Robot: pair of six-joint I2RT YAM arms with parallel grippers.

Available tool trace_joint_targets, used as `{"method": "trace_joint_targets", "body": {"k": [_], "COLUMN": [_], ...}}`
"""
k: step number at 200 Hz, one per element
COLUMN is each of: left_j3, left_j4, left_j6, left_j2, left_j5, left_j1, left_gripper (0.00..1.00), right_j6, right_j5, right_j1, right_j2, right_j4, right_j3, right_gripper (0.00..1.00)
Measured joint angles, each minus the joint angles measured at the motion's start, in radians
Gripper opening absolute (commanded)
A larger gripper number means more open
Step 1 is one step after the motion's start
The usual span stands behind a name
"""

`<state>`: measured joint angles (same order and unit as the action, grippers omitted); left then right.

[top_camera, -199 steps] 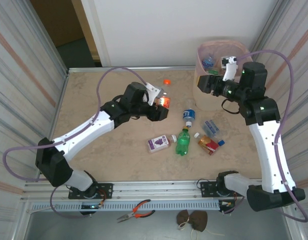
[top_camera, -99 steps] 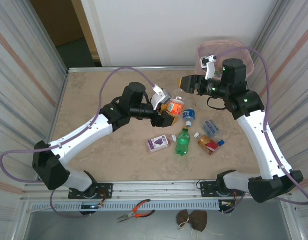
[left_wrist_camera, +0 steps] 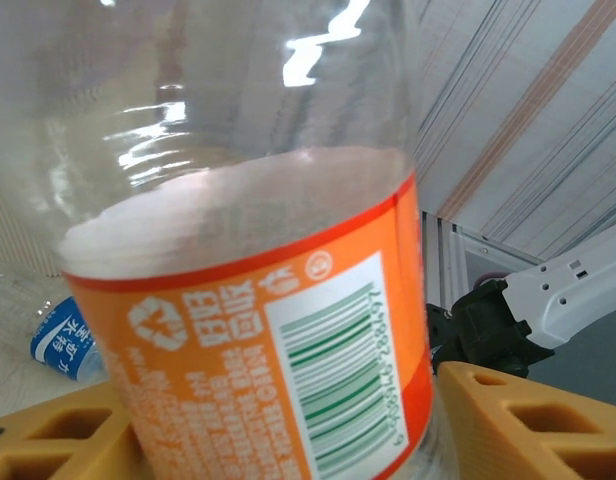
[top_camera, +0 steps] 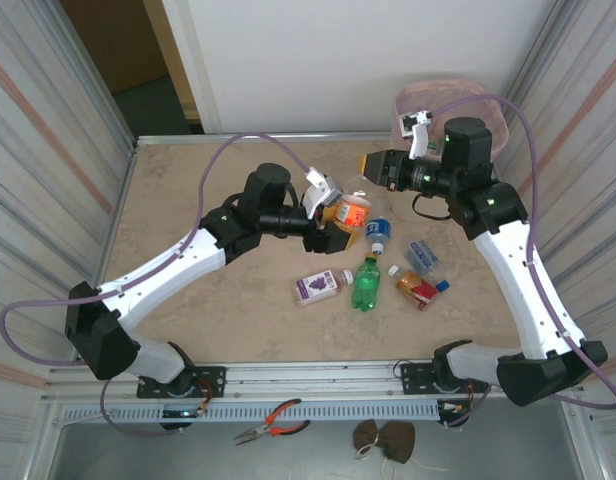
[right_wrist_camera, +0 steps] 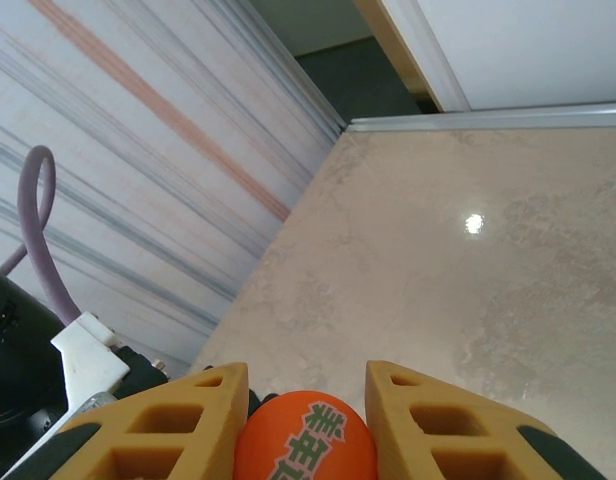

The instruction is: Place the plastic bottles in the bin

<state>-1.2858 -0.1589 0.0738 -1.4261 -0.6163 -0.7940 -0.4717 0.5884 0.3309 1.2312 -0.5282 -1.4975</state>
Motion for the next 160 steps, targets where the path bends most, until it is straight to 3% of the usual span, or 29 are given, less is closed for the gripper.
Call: {"method": "trace_joint_targets", "body": {"k": [25,65,132,160], "left_j3": [0.008,0.050,0.101,0.124], "left_j4": [0.004,0.017,0.006,0.002], "left_j6": [0.001,0.000,0.000,0.000], "left_j2": [0.013,0.077,0.157,0.193], "left_j5": [0.016,0.064,0.116,0.141], "left_j1": [0.000,0.000,0.000,0.000], "left_gripper": [0.78,0.81,0.81,0.81], "right_j6": [0.001,0.001,-0.021,0.066], "right_j5": [-0.019,-0.076,-0.208,-0.286], "right_j1": [0.002,-0.035,-0.290,-0.357], "right_j2": [-0.005,-0.009,0.052,0.114], "right_j4": [0.003,0.031,0.195,0.266], "right_j3": [0.000,0.000,-0.064,-0.137], "right_gripper": [0.30,0.30,0.29,0.28]}}
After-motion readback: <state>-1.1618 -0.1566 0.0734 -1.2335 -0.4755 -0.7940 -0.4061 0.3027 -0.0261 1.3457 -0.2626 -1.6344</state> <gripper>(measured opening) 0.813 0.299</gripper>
